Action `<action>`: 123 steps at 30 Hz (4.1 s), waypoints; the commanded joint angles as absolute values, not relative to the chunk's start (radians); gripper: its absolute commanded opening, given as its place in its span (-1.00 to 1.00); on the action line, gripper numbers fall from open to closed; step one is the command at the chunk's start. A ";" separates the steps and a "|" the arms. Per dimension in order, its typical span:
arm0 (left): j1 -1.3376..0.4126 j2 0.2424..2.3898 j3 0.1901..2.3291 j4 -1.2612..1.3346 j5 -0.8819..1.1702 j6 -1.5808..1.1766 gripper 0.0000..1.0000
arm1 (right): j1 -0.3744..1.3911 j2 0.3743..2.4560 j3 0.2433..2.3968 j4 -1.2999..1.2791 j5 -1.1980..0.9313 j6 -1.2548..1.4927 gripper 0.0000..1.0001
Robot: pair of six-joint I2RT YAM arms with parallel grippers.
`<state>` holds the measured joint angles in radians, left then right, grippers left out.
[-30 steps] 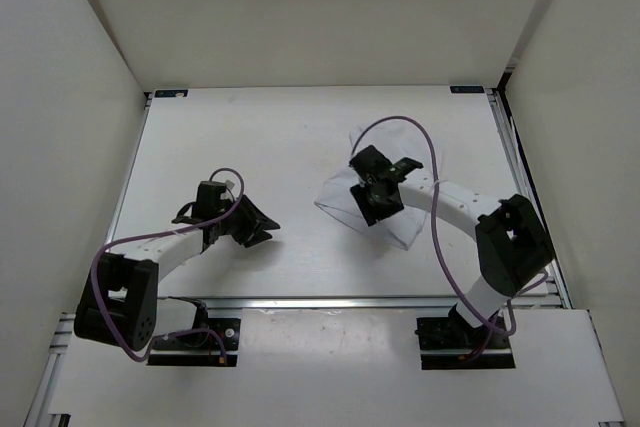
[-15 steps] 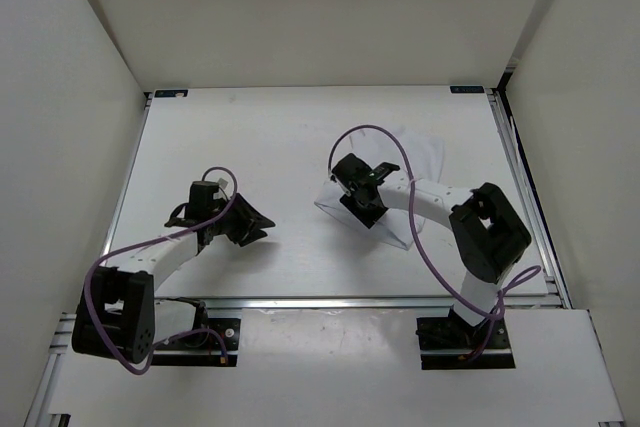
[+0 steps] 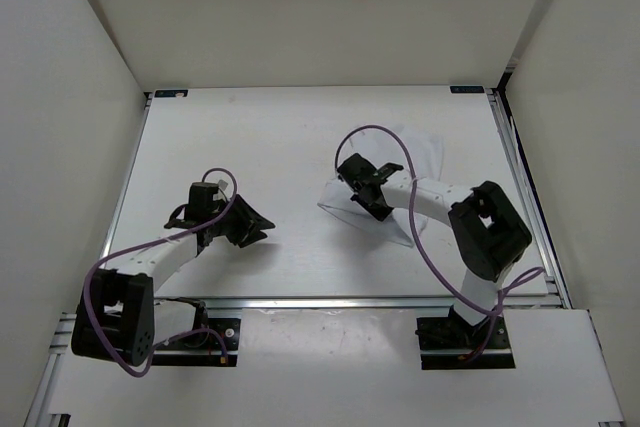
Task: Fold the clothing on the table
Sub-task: Flatten the skirt out
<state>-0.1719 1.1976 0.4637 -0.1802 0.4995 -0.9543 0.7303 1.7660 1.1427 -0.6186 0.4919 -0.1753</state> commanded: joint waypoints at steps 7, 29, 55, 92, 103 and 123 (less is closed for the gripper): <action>-0.156 1.160 0.439 -0.179 0.514 -0.959 0.01 | 0.818 1.589 1.221 -0.787 0.325 -0.065 -1.00; -0.199 1.291 0.569 -0.138 0.485 -0.928 0.04 | 0.689 1.236 0.962 -0.921 -0.291 -0.006 -0.20; -0.495 1.678 0.709 -0.112 0.588 -0.778 0.09 | 0.327 1.147 0.833 -0.828 -0.036 0.459 -0.24; -0.396 1.536 0.551 -0.164 0.434 -0.799 -1.00 | 0.390 1.358 0.663 -0.704 -0.471 0.727 -0.23; -0.429 1.549 0.569 -0.166 0.436 -0.808 -1.00 | 0.298 1.218 0.560 -0.749 -0.371 0.770 -0.27; -0.394 1.508 0.531 -0.181 0.442 -0.793 -1.00 | 0.380 1.259 0.502 -0.549 -0.255 0.830 -0.44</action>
